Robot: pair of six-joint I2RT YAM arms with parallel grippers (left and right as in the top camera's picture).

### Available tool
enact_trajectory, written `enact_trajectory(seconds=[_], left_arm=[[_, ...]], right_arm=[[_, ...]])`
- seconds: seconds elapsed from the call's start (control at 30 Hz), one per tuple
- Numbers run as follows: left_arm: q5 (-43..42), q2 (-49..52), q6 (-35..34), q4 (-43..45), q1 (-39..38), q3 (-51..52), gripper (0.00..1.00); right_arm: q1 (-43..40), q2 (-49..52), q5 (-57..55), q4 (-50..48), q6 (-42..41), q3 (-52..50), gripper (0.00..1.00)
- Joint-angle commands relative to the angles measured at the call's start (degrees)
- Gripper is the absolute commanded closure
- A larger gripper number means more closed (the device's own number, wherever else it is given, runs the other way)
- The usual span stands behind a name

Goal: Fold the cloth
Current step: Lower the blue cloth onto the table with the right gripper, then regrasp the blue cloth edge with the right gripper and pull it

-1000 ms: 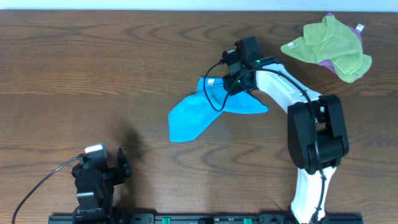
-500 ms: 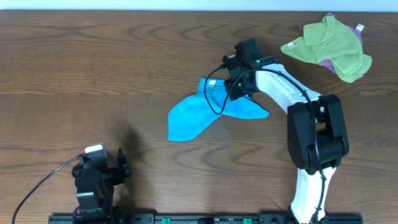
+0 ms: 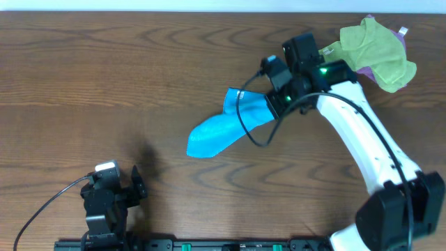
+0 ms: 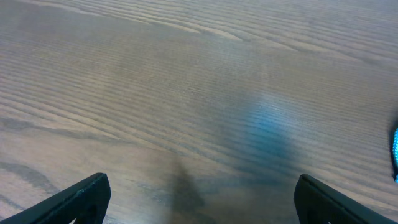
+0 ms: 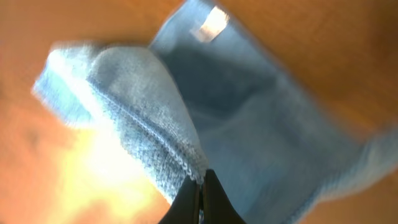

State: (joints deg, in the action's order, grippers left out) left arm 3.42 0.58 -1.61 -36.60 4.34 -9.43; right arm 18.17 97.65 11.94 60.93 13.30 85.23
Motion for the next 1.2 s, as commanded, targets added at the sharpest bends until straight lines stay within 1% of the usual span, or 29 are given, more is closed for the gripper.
enact_trajectory(seconds=[0.0, 0.13, 0.2, 0.23, 0.33, 0.47, 0.53, 0.6, 0.63, 0.67, 0.7, 0.77, 0.8, 0.83, 0.87, 0.93, 1.0, 1.13, 1.17], left_arm=[[0.50, -0.37, 0.33, -0.07, 0.13, 0.52, 0.05], [0.48, -0.37, 0.33, -0.04, 0.13, 0.52, 0.05], [0.46, -0.37, 0.33, -0.04, 0.13, 0.52, 0.05], [0.39, -0.37, 0.33, -0.04, 0.13, 0.52, 0.05], [0.42, -0.37, 0.33, -0.04, 0.13, 0.52, 0.04], [0.42, -0.37, 0.33, -0.04, 0.13, 0.52, 0.04], [0.39, -0.37, 0.33, -0.04, 0.13, 0.52, 0.05], [0.39, -0.37, 0.33, -0.04, 0.13, 0.52, 0.05], [0.39, -0.37, 0.33, -0.04, 0.13, 0.52, 0.05], [0.39, -0.37, 0.33, -0.04, 0.13, 0.52, 0.05], [0.39, -0.37, 0.33, -0.04, 0.13, 0.52, 0.05], [0.37, -0.37, 0.33, -0.04, 0.13, 0.52, 0.05], [0.37, -0.37, 0.33, -0.04, 0.13, 0.52, 0.05], [0.37, -0.37, 0.33, -0.04, 0.13, 0.52, 0.05], [0.37, -0.37, 0.33, -0.04, 0.13, 0.52, 0.05], [0.33, -0.37, 0.33, -0.04, 0.13, 0.52, 0.05], [-0.02, -0.37, 0.33, -0.04, 0.13, 0.52, 0.04], [-0.04, -0.37, 0.33, -0.04, 0.13, 0.52, 0.05], [-0.04, -0.37, 0.33, -0.04, 0.13, 0.52, 0.05]], right_arm=[[0.66, -1.55, 2.03, 5.77, 5.42, 0.20, 0.98], [0.59, -1.66, -0.13, 16.41, 5.53, -0.17, 0.99], [0.61, -1.77, -3.41, 18.71, 2.32, -0.94, 0.98], [0.59, -1.86, -6.16, 19.12, -0.72, -1.64, 0.98], [0.61, -3.02, -11.65, 18.60, -6.23, -4.35, 0.98], [0.66, -8.50, -10.73, 13.51, -7.45, -10.05, 0.99], [0.63, -12.41, -8.31, 10.23, -6.69, -13.20, 0.99], [0.61, -15.78, -5.60, 8.68, -6.16, -15.74, 0.91], [0.61, -16.94, -2.56, 8.68, -4.37, -16.44, 0.85], [0.68, -17.94, 2.32, 8.81, -1.40, -16.85, 0.84], [0.79, -18.80, 8.48, 8.96, 1.64, -17.07, 0.85], [1.97, -20.20, 19.50, 9.33, 6.49, -17.14, 0.96], [3.08, -20.61, 21.68, 9.40, 7.17, -17.14, 0.99], [4.24, -20.81, 22.40, 9.55, 7.52, -17.14, 0.98], [5.62, -20.87, 22.38, 9.79, 7.80, -17.14, 0.95], [8.07, -20.83, 19.63, 9.94, 7.96, -17.14, 0.82], [9.57, -20.81, 13.64, 9.11, 6.25, -17.16, 0.66], [9.05, -20.52, -5.25, 3.15, -3.54, -17.70, 0.50], [8.11, -20.09, -7.39, 1.46, -4.24, -18.08, 0.49]])
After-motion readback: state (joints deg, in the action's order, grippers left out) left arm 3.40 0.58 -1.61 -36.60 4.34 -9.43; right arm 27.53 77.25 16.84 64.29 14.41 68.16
